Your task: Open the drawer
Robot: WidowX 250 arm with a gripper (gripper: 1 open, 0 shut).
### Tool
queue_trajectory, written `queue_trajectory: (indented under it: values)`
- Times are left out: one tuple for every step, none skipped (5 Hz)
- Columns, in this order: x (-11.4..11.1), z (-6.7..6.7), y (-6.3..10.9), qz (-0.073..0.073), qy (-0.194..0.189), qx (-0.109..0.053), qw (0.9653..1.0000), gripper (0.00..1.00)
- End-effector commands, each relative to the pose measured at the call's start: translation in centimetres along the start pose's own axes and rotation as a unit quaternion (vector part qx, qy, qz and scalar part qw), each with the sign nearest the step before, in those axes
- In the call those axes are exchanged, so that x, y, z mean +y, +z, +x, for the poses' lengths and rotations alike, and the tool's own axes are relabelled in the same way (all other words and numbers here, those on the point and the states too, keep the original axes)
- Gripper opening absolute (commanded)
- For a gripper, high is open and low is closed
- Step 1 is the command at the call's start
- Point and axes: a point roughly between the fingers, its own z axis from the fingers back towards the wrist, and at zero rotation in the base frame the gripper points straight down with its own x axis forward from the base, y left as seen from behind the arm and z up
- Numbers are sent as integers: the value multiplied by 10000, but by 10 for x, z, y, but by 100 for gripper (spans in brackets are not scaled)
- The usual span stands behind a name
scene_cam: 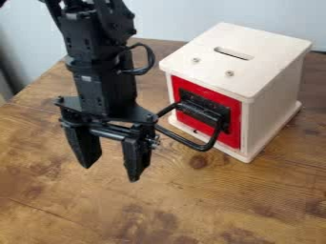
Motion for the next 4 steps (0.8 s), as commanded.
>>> queue_trajectory:
  values:
    - [-5, -4, -3, 30, -220, -813, 9964, 100]
    - [-9, 9, -13, 102, 293, -1283, 9912, 100]
    - [-8, 22, -9, 109, 1345, -1105, 9847, 100]
    - [1, 43, -22, 88, 2449, -1093, 9633, 100]
